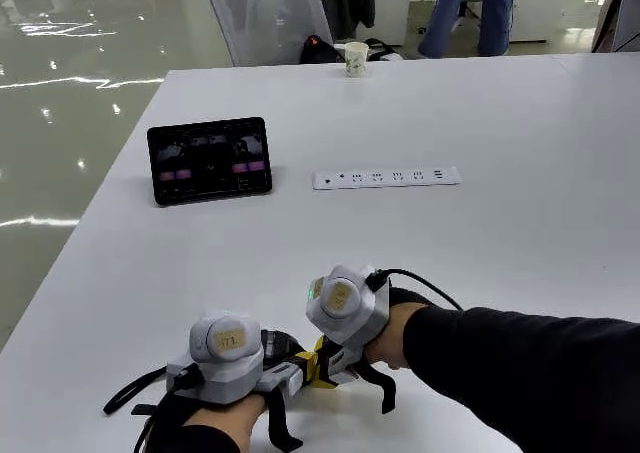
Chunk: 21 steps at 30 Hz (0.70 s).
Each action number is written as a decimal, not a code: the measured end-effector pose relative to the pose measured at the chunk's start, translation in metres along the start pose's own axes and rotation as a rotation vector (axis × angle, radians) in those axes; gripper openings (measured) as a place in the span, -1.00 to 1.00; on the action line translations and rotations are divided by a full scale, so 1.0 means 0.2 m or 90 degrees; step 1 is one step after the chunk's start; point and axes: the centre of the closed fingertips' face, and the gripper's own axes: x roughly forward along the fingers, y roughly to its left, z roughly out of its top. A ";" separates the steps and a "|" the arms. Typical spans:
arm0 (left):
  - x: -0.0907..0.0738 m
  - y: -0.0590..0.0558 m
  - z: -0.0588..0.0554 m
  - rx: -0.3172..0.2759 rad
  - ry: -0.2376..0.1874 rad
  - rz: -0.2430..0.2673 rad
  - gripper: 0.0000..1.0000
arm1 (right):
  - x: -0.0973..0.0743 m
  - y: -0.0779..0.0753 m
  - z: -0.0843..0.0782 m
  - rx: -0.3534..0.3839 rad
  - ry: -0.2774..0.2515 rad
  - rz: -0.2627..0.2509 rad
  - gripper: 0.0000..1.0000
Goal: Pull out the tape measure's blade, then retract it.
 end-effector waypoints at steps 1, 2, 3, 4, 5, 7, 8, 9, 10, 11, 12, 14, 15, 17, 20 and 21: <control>0.00 0.00 0.00 0.000 0.001 -0.002 0.26 | 0.00 0.00 0.00 0.000 -0.002 -0.003 -0.75; 0.00 0.00 0.00 0.001 0.003 -0.002 0.26 | 0.00 0.00 0.00 0.003 -0.004 -0.007 -0.75; 0.00 0.00 0.00 0.001 0.004 -0.001 0.26 | 0.00 0.00 0.00 0.005 -0.005 -0.010 -0.75; 0.00 0.00 0.00 0.003 0.008 0.000 0.26 | 0.00 -0.01 0.00 0.009 -0.006 -0.013 -0.74; 0.00 0.00 0.00 0.008 0.008 -0.001 0.26 | 0.00 -0.01 0.00 0.015 -0.009 -0.017 -0.74; 0.00 0.00 0.01 0.016 0.010 -0.003 0.26 | 0.00 -0.01 0.00 0.023 -0.014 -0.025 -0.71; 0.00 0.00 0.01 0.019 0.011 -0.005 0.26 | 0.00 -0.01 0.00 0.023 -0.018 -0.028 -0.70; 0.00 0.00 0.01 0.021 0.011 -0.006 0.26 | -0.01 -0.02 -0.01 0.029 -0.020 -0.035 -0.69; 0.00 0.00 0.01 0.027 0.012 -0.009 0.26 | -0.01 -0.02 -0.01 0.038 -0.028 -0.039 -0.67; 0.00 0.00 0.01 0.028 0.012 -0.012 0.26 | -0.01 -0.02 -0.01 0.046 -0.036 -0.038 -0.67; -0.01 0.00 0.01 0.029 0.013 -0.021 0.26 | -0.02 -0.02 -0.02 0.049 -0.041 -0.040 -0.68; -0.01 0.00 0.01 0.024 0.011 -0.037 0.25 | -0.03 -0.02 -0.03 0.052 -0.047 -0.045 -0.67; -0.01 0.01 0.01 0.016 0.015 -0.046 0.26 | -0.04 -0.02 -0.03 0.056 -0.053 -0.048 -0.66; -0.01 0.01 0.00 0.018 0.019 -0.061 0.29 | -0.07 -0.02 -0.04 0.061 -0.061 -0.054 -0.65; -0.02 0.03 0.00 0.035 0.018 -0.072 0.40 | -0.09 -0.01 -0.07 0.072 -0.069 -0.059 -0.64; -0.02 0.03 0.01 0.038 0.015 -0.076 0.42 | -0.10 -0.01 -0.07 0.077 -0.071 -0.061 -0.65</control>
